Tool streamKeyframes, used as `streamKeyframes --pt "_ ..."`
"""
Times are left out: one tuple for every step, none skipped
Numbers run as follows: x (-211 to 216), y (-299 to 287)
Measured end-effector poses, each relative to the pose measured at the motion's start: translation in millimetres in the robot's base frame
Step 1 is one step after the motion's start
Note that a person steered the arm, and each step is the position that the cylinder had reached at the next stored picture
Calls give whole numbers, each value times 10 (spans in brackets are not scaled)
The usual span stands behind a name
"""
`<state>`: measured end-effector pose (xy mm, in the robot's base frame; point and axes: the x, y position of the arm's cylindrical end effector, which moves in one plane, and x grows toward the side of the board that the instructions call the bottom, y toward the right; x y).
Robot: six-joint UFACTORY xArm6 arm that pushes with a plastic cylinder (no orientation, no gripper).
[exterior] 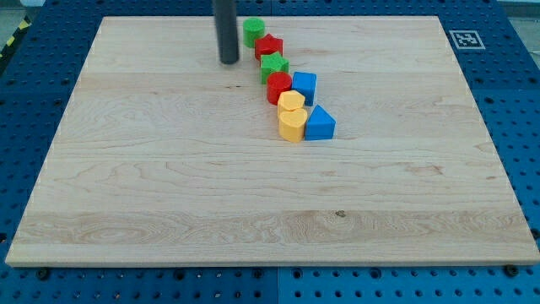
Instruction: Place the green circle above the red star
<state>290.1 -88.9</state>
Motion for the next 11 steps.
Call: streamKeyframes --pt "-500 -424" --pt "-833 -424" --pt "-801 -161" --pt "-743 101" --pt "-692 328" --pt "-670 346" --pt "-610 200" --pt "-428 230" --pt "-416 468" --pt "-416 750" --pt "-416 959"
